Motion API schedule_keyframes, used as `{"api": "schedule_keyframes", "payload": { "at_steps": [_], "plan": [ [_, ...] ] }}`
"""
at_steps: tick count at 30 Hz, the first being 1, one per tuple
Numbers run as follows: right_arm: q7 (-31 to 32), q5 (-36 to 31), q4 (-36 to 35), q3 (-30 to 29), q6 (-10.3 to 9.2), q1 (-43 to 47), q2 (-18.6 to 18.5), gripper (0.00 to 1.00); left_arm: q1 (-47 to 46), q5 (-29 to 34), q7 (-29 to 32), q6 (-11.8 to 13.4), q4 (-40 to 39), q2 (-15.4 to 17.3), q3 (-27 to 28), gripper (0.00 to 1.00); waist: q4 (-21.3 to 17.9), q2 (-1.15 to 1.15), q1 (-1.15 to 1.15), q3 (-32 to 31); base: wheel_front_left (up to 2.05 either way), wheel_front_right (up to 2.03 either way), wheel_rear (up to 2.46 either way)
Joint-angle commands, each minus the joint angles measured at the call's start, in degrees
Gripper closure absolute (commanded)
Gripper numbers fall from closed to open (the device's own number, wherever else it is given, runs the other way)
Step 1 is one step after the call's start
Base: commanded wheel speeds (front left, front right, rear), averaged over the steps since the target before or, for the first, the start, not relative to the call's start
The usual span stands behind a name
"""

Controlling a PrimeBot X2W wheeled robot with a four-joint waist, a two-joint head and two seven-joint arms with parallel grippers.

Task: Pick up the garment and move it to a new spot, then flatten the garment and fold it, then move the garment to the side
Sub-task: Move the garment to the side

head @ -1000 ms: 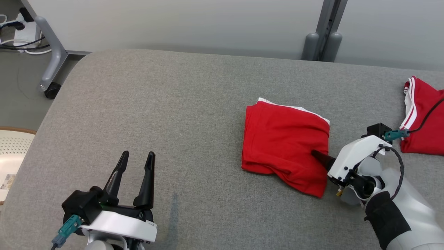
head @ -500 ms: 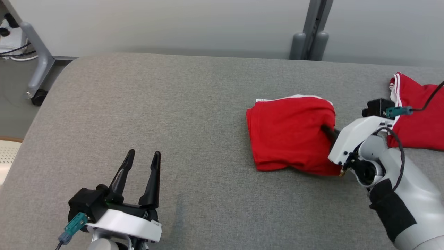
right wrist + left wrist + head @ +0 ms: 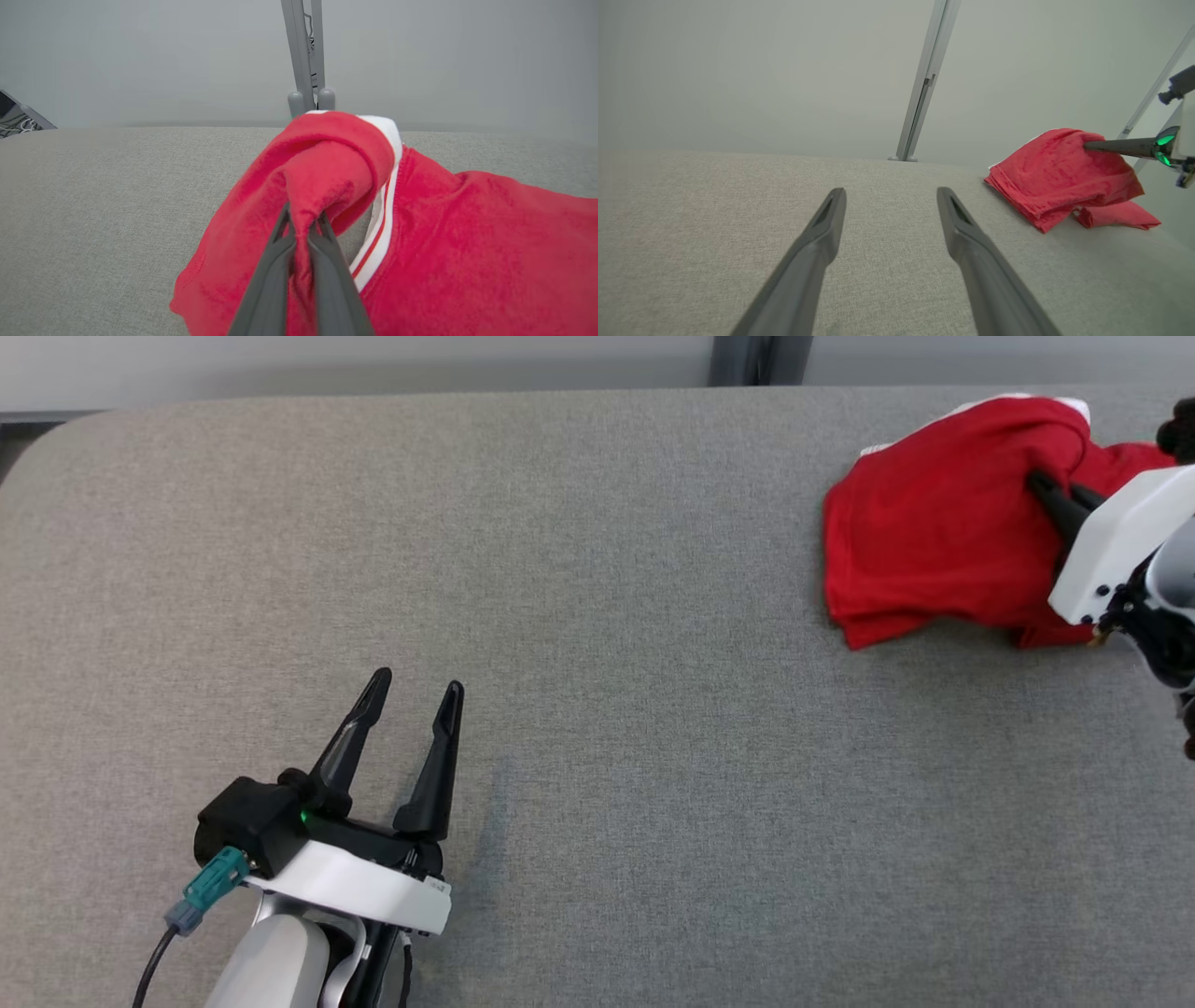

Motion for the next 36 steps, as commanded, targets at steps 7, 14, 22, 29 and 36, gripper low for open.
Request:
{"api": "schedule_keyframes", "payload": {
  "at_steps": [7,14,22,29,36],
  "plan": [
    [1.77,3.2,-1.42,2.92,0.03,-5.02,-7.93,1.0,-2.65,0.27,0.42,-0.32,-0.81,1.46,-0.54,0.0,-0.24,0.0,0.0,4.75,0.0,0.0,0.0],
    [2.86,1.07,1.54,6.3,0.03,-8.02,-12.83,1.0,-3.38,0.31,0.69,-0.3,-1.19,1.76,-0.99,0.0,0.84,0.0,0.0,6.49,0.0,0.0,0.0],
    [-0.7,-5.14,10.47,10.3,0.02,-8.28,-13.26,1.0,-3.2,-0.02,0.76,0.14,-0.69,1.8,-1.43,0.0,1.62,0.0,0.0,6.03,0.0,0.0,0.0],
    [-6.29,-8.87,23.05,8.88,0.03,-7.21,-8.11,0.0,-2.33,-0.39,1.07,0.43,0.14,2.08,-1.74,0.0,0.72,0.0,0.0,2.3,0.0,0.0,0.0],
    [-16.01,-13.27,25.83,5.21,0.03,-5.65,-4.91,0.0,0.19,-1.28,1.19,1.15,1.27,2.64,-1.16,0.0,-2.4,0.0,0.0,-5.21,0.0,0.0,0.0]
  ]
}}
